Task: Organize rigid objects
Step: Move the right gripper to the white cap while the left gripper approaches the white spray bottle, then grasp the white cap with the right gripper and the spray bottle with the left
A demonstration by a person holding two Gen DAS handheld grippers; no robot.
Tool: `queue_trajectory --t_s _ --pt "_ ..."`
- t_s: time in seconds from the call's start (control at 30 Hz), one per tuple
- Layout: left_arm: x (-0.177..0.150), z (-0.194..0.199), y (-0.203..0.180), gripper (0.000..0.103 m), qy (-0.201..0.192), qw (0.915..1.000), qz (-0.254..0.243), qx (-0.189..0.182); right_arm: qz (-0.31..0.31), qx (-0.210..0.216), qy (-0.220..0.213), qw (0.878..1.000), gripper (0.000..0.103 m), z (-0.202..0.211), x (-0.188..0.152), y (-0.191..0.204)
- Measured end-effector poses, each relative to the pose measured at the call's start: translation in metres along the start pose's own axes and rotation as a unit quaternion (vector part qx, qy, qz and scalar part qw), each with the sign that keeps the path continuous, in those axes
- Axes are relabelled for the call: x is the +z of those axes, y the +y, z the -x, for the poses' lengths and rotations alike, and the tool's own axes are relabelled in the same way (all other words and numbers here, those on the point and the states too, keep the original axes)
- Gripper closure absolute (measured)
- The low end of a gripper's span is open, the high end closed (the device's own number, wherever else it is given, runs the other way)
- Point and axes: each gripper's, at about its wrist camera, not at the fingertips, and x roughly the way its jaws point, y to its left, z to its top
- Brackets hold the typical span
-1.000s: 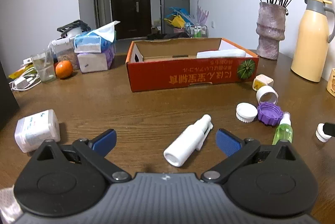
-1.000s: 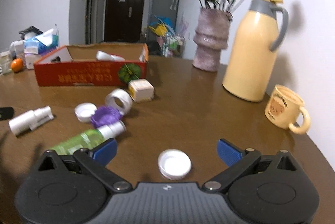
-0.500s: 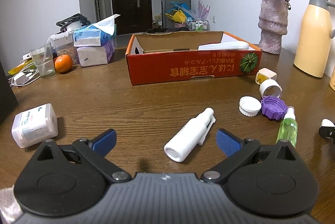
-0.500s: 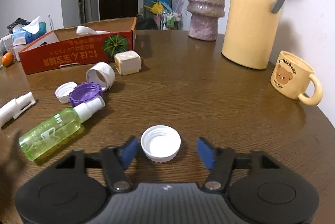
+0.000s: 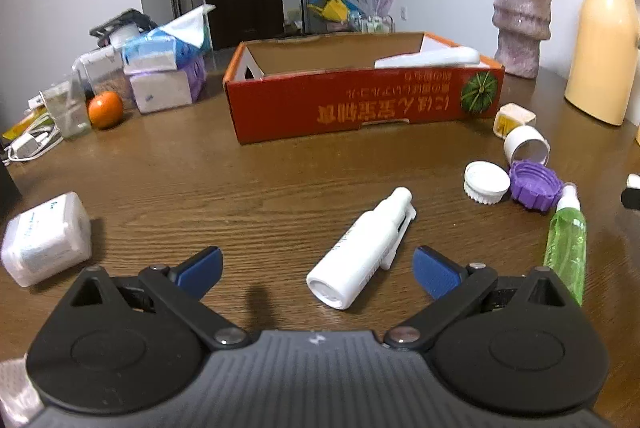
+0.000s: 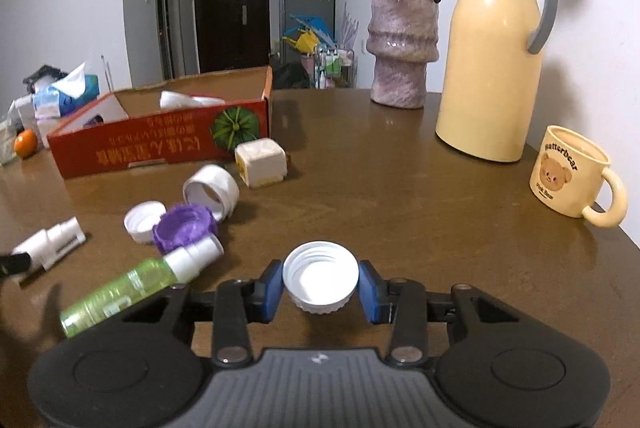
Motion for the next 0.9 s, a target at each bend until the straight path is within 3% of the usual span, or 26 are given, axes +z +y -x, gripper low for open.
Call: queue_trajectory --t_s 0.2,0.3,0.5,0.57,0.67,0.9 --pt "0.002 -0.010 -0.006 0.001 -0.001 0.9997 -0.023 -0.001 -0.002 0.017 -0.013 1.000 0.064 -0.003 0.003 0.013" --pt "0.003 -0.016 -0.012 0.007 0.001 0.9992 -0.039 -0.003 -0.002 0.024 -0.017 1.000 0.064 -0.003 0.002 0.019" --pt "0.004 -0.024 -0.017 0.030 0.005 0.9984 -0.052 -0.022 -0.011 0.025 -0.027 0.999 0.064 -0.003 -0.001 0.019" --pt "0.004 -0.023 -0.015 0.050 0.005 0.9980 -0.047 -0.042 -0.012 0.024 -0.025 0.999 0.064 -0.004 -0.002 0.019" --pt "0.003 -0.022 -0.013 0.071 0.007 0.9964 -0.039 -0.075 -0.011 0.023 -0.024 0.999 0.064 -0.005 -0.004 0.020" --pt "0.002 -0.015 -0.011 0.074 -0.002 0.9954 -0.026 -0.092 -0.012 0.023 -0.028 0.999 0.064 -0.004 -0.006 0.020"
